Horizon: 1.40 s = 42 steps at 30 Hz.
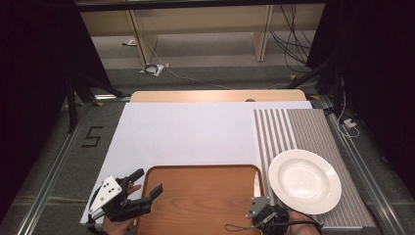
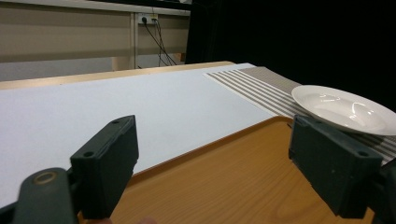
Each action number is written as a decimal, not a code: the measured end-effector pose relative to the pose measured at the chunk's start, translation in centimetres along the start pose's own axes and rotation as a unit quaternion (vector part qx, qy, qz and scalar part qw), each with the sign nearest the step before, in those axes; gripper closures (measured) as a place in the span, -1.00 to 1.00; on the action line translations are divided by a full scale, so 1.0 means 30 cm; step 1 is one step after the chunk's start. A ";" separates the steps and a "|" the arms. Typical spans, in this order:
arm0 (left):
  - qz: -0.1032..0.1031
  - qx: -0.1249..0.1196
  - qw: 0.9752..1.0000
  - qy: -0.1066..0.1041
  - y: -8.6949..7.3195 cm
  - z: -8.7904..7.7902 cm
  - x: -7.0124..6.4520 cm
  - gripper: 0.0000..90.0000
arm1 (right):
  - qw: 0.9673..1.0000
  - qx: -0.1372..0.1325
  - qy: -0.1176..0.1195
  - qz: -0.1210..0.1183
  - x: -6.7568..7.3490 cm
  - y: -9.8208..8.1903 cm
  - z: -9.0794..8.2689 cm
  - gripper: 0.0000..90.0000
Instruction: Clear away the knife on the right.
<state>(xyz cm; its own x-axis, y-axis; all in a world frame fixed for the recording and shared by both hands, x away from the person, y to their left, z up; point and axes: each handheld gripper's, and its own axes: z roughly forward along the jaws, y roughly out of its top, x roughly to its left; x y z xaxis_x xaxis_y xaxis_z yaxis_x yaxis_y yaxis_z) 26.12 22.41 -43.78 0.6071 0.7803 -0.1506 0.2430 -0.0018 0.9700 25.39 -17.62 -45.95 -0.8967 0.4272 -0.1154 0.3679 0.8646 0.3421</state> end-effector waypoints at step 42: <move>0.001 0.012 1.000 -0.020 -0.002 0.009 -0.006 -0.65 | 0.898 -0.392 -0.019 0.198 -0.159 -0.106 -0.172 -0.43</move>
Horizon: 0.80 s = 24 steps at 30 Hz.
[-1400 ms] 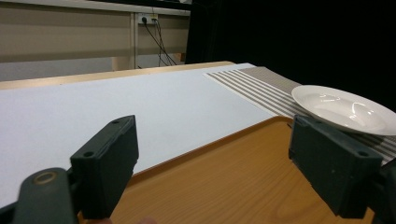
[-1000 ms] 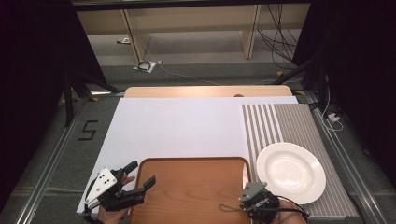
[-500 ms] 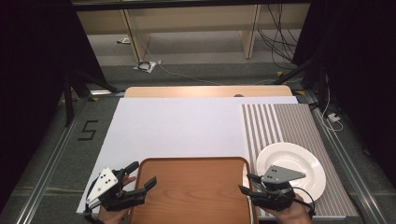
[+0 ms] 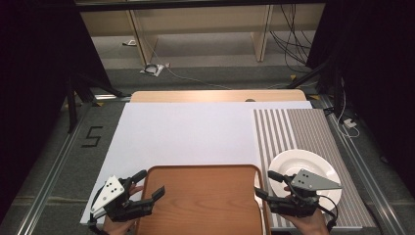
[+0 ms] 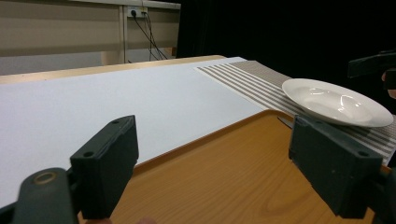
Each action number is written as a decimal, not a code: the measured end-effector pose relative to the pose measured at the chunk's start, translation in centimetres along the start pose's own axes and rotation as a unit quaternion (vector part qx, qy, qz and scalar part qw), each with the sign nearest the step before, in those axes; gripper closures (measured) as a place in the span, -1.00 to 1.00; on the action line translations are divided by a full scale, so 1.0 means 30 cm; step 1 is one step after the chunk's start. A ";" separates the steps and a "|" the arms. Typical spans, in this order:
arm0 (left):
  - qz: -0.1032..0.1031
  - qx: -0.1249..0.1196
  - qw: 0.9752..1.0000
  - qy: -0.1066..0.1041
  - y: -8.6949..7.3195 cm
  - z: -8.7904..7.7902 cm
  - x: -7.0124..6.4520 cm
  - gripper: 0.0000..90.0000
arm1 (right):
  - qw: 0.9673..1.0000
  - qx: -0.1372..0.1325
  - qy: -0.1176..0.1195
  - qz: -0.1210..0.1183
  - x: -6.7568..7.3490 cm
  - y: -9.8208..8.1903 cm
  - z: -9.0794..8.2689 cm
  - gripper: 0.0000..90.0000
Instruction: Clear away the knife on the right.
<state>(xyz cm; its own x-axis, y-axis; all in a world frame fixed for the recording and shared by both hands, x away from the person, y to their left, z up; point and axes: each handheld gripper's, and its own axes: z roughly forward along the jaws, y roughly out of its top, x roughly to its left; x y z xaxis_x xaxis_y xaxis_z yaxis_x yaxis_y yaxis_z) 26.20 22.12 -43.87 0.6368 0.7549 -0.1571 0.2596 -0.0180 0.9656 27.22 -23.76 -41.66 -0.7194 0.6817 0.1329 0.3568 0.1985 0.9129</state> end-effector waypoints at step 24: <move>0.002 0.004 1.000 -0.005 0.000 0.001 -0.002 -0.65 | 0.997 -0.067 -0.023 -0.008 -0.002 0.002 -0.033 -0.69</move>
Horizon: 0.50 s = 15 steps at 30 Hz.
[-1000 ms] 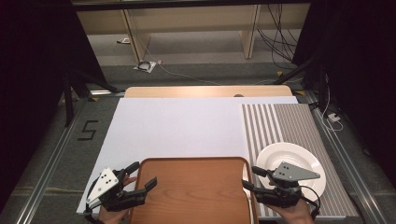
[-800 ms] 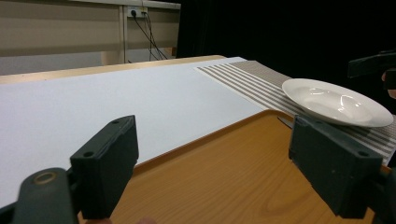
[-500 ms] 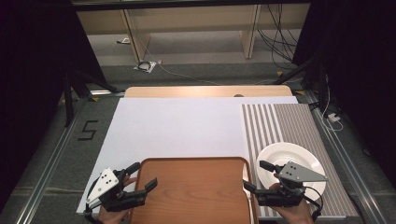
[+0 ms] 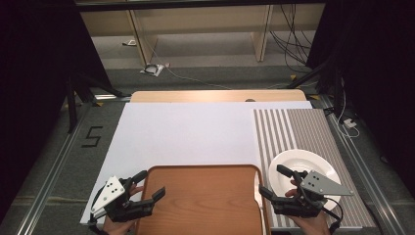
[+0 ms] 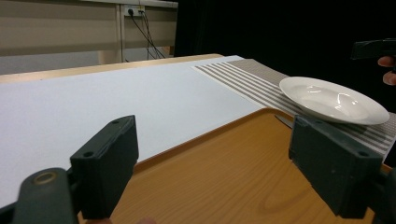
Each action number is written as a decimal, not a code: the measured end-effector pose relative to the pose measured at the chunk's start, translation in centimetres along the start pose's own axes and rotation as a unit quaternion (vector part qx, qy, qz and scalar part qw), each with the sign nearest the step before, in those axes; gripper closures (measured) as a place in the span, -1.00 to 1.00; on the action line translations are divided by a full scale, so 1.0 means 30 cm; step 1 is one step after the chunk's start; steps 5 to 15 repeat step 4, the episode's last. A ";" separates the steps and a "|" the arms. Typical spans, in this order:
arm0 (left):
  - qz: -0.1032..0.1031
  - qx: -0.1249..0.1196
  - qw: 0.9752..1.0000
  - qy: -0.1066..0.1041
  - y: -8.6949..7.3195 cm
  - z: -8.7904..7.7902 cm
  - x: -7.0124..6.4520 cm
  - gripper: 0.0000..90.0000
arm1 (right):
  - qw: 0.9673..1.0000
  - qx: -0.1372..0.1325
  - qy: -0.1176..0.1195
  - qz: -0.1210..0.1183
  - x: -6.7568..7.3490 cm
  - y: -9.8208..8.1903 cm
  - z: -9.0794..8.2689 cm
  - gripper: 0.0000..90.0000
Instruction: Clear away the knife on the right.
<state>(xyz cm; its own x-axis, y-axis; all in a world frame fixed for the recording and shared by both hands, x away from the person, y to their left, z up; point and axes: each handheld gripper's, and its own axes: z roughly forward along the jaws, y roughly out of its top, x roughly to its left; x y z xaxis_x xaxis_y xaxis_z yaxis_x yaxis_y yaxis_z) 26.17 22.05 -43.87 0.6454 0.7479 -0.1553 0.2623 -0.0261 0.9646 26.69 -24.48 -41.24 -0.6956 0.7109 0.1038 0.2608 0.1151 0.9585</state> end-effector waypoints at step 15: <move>0.001 0.001 1.000 0.000 0.000 0.001 -0.001 -0.65 | 1.000 0.004 0.002 -0.001 0.000 -0.003 0.005 -0.69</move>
